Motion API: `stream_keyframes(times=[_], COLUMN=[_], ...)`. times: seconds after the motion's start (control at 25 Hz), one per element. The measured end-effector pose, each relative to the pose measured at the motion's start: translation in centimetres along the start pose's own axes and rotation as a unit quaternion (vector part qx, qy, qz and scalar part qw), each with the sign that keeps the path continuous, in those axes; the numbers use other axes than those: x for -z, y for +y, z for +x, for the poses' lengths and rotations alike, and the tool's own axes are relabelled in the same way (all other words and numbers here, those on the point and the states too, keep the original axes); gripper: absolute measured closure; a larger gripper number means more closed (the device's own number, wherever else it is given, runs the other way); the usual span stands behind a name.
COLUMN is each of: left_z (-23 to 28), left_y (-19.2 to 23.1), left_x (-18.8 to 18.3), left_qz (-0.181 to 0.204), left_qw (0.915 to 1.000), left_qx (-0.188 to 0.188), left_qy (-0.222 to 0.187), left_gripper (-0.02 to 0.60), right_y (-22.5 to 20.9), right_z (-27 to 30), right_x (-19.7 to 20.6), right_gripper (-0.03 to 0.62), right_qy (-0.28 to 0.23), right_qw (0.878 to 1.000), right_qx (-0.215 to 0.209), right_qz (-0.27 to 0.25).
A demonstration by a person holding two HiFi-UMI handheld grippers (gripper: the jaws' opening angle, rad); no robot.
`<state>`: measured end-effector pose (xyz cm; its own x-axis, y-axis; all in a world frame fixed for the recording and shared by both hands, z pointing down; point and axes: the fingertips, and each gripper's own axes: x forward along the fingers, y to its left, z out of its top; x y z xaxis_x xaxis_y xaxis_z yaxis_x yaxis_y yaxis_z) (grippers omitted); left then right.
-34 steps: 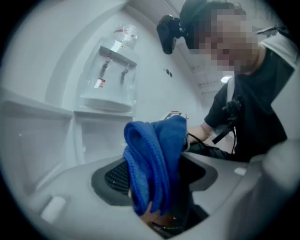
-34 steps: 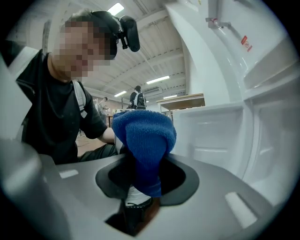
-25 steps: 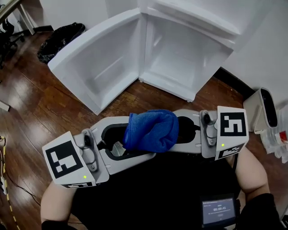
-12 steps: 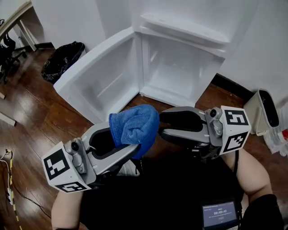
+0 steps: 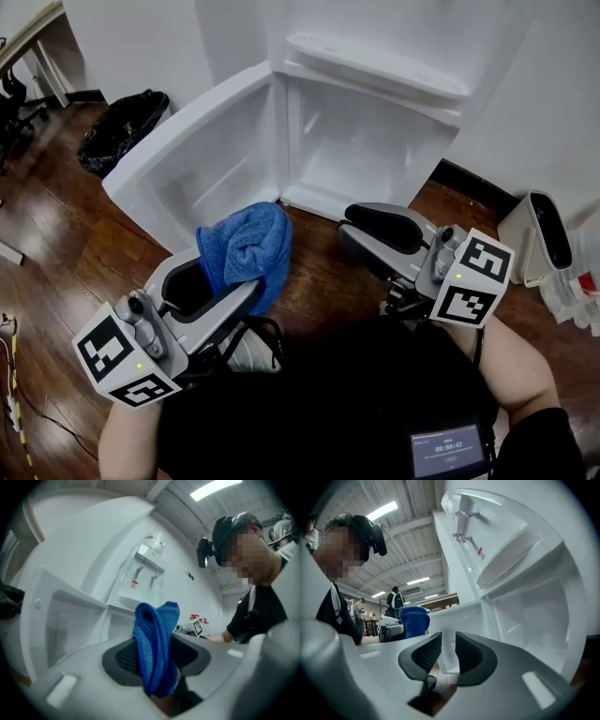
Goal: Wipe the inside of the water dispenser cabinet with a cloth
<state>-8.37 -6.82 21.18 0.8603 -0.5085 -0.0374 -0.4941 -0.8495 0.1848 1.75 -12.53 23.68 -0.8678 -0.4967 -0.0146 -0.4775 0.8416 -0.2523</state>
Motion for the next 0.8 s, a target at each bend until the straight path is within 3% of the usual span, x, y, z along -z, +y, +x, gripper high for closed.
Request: stream_keyframes(times=[0.8], left_z=[0.46], left_y=[-0.08], left_x=[0.45], left_qz=[0.018], left_qw=[0.9997], left_qx=[-0.004], left_qy=[0.014], left_gripper=[0.410], right_y=[0.12], right_z=[0.02], right_x=[0.53], right_gripper=[0.516], right_qy=[0.015], right_qw=[1.000], right_qx=[0.005], right_qz=[-0.023])
